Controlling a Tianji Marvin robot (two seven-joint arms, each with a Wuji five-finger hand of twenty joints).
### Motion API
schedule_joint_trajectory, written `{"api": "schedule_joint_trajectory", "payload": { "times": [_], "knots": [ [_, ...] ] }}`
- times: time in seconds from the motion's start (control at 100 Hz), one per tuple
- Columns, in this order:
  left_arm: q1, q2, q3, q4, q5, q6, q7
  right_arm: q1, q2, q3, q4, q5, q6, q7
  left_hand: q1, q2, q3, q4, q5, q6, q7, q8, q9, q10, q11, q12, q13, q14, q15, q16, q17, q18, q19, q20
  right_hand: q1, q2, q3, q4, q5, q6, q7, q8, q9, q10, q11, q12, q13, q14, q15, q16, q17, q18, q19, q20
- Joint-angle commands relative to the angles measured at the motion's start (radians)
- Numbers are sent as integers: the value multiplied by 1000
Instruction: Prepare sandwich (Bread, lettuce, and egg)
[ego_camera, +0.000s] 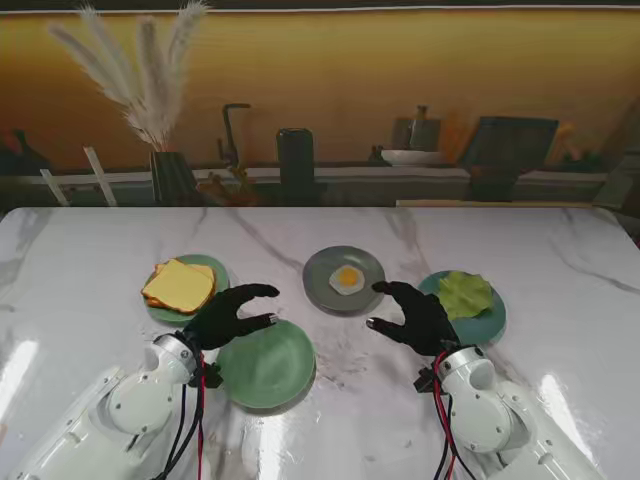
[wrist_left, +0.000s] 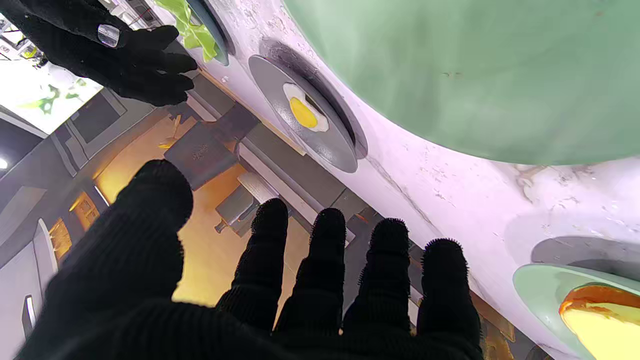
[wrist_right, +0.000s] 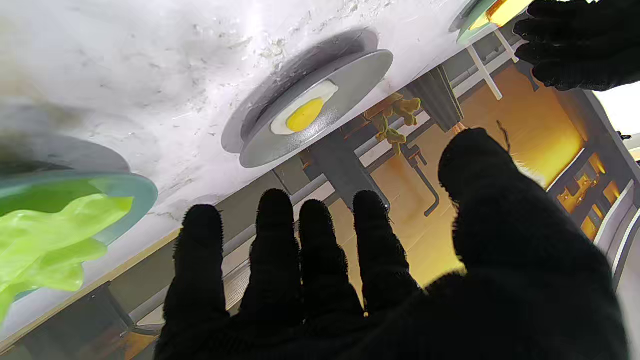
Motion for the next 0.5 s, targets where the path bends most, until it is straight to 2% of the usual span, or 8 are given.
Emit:
{"api": "schedule_joint_trajectory", "payload": {
  "times": [0.0, 0.33, 0.49],
  "knots": [
    [0, -3, -1, -1, -2, 7, -1, -1, -18, -7, -4, 5, 0, 6, 11, 12, -12, -4, 13, -12, 6, -2, -12, -8, -3, -8, -4, -17, -7, -9, -12, 2, 2, -7, 29, 35, -28, 14, 17, 1, -12, 11, 5, -5, 9, 7, -15, -10, 5, -1, -20, 8, 16, 0],
    [10, 0, -12, -15, 15, 3, -5, -9, -17, -1, -12, 3, -3, 6, 11, 1, -15, -6, 10, -10, 0, -3, -16, -8, -7, -8, 5, -11, -3, -3, -6, 11, 11, -3, 29, 34, -28, 14, 23, 4, -9, 12, 11, -5, 9, 7, -13, -9, 4, -1, -20, 8, 15, 1],
    [8, 5, -40, -27, 66, 3, -7, -3, -18, -2, -12, 3, 0, 3, 10, -33, -21, -8, 3, -1, -10, -7, -22, -5, -10, -7, 15, -4, 4, 3, 12, 7, 32, 7, 29, 33, -28, 14, 26, 1, -7, 12, 14, -5, 8, 7, -11, -9, 4, -1, -18, 7, 16, 2]
  ]
}}
